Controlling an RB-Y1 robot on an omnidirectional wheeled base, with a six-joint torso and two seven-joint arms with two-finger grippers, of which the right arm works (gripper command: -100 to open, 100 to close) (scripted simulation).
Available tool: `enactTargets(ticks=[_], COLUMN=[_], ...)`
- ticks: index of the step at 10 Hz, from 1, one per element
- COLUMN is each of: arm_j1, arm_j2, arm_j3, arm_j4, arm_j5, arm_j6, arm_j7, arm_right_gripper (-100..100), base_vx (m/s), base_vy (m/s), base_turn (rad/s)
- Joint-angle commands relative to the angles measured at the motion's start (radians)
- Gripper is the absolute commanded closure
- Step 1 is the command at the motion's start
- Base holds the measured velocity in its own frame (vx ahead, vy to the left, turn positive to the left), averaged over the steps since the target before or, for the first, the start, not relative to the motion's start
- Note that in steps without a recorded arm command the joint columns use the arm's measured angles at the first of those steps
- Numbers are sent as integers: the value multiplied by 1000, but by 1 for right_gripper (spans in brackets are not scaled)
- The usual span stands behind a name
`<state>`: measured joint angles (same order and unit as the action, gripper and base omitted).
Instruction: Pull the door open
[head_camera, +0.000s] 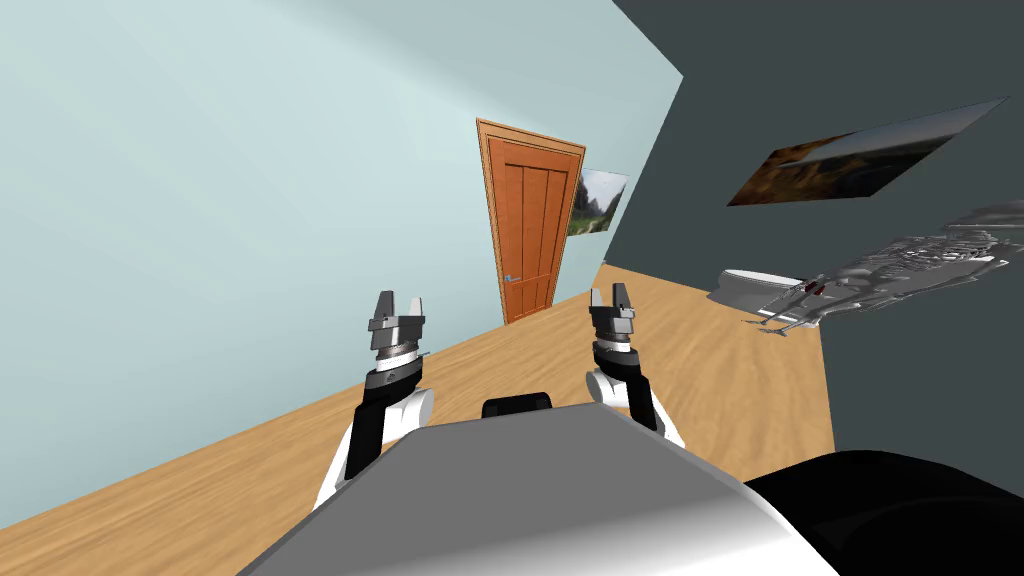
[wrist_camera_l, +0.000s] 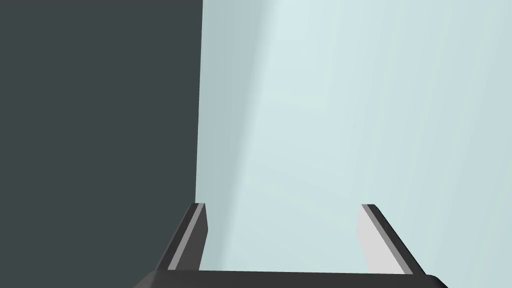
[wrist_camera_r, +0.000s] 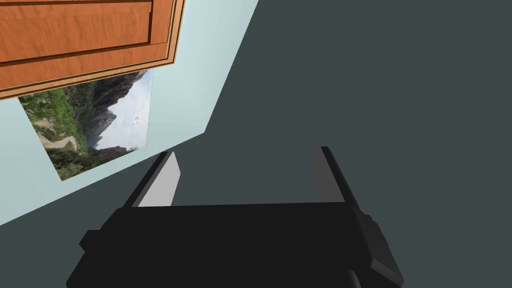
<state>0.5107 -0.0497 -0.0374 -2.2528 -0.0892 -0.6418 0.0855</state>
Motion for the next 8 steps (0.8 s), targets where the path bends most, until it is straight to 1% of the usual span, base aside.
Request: enactTargets(ticks=[1, 5, 8], arm_j1=[-12, -39, -69], arm_j2=[-4, -12, -20], arm_j3=[-4, -13, -23], arm_j4=[30, 100, 175], arm_j5=[-1, -5, -9], arm_j6=[-4, -12, -21], arm_j7=[-2, -7, -12], arm_right_gripper=[-100, -100, -100], base_vx=[30, 60, 61], base_vy=[2, -14, -12], base_turn=[94, 74, 101])
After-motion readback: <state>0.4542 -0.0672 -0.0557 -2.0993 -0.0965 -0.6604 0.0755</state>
